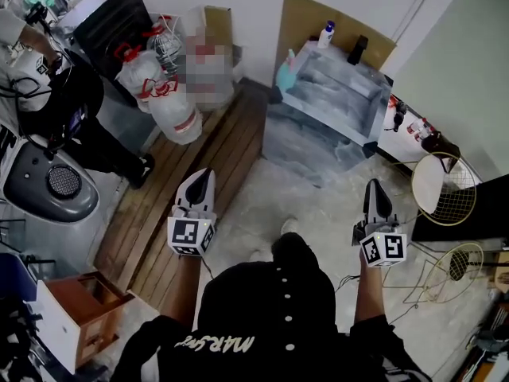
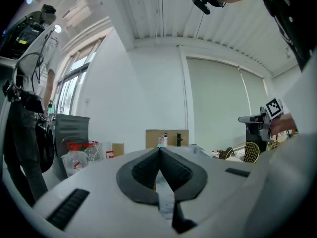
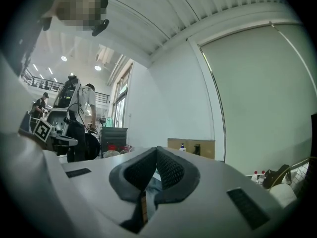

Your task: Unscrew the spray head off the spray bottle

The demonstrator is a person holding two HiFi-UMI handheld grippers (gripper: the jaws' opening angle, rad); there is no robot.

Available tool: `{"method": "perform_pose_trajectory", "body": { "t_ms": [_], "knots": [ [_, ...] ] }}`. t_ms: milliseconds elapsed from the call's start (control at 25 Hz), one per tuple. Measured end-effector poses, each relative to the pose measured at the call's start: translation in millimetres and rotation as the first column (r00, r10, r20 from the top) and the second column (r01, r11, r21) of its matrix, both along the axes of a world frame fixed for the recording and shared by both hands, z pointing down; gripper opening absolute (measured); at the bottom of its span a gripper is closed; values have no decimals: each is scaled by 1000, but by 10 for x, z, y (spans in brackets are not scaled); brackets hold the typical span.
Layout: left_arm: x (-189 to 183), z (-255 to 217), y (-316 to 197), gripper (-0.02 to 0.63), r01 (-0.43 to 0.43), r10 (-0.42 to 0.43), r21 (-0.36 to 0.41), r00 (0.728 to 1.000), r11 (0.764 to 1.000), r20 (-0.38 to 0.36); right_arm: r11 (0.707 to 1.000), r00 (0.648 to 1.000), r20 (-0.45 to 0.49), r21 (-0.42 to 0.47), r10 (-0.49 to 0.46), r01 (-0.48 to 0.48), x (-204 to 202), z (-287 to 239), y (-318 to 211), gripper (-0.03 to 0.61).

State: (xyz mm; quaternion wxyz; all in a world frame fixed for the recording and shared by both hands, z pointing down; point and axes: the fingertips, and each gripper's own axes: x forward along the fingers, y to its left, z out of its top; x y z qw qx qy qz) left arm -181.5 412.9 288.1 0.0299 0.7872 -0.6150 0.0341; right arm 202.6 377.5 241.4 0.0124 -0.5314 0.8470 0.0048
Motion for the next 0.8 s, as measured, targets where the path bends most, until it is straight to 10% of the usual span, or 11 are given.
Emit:
{"method": "perform_pose_trajectory", "body": {
  "t_ms": [800],
  "knots": [
    [306, 25, -1651, 26, 7, -5, -38, 998, 999, 63, 999, 991, 125, 29, -43, 40, 248, 14, -1814, 12]
  ]
}}
